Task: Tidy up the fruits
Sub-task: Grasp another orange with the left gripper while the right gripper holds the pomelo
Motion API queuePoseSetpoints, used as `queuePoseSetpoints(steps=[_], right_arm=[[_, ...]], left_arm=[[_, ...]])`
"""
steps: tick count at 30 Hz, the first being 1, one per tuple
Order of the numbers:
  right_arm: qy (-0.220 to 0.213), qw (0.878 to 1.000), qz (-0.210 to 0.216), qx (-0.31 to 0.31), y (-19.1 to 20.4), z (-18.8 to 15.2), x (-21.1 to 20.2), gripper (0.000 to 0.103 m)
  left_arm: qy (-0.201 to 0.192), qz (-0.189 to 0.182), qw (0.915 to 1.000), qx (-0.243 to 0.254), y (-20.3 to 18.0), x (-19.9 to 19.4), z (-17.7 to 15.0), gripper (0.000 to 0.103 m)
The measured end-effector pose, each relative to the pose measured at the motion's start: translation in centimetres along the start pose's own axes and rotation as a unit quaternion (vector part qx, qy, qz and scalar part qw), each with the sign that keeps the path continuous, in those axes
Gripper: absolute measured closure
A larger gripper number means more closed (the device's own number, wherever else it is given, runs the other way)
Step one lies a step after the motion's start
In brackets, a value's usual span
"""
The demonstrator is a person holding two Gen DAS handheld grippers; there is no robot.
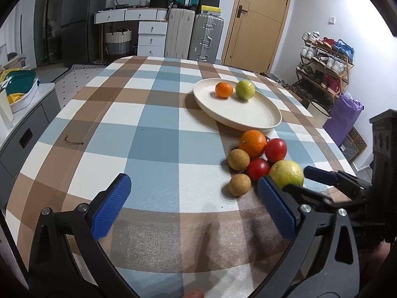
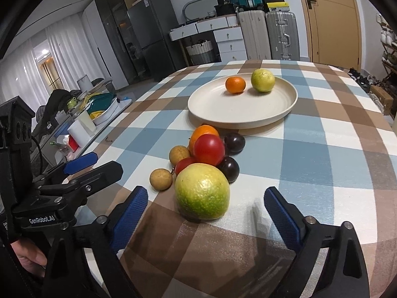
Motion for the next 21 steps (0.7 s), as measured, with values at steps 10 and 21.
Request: queuePoseSetpoints(steps=[10, 21], right_arm=[[0.035, 0.999, 0.018, 0.025, -0.3, -0.8, 1.4, 0.053], [0.003, 0.998, 0.035, 0.054, -1.3, -0.7, -0.5, 0.053]], left_arm=[[0.003, 0.004, 0.9999, -0.013, 1.3, 0.5, -0.4, 0.001], [0.01, 0.005, 0.9999, -0.011, 1.5, 0.7, -0.3, 0.001]])
Point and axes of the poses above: each gripper's, at about its wrist camera, not at the fingertips, and x roughly the way its jaws point, y to its left, z to its top, the point moved 9 cm from there along x, roughly the way its jaws point, and after that the axes turned 4 degrees about -y, right-handed, at the moved point
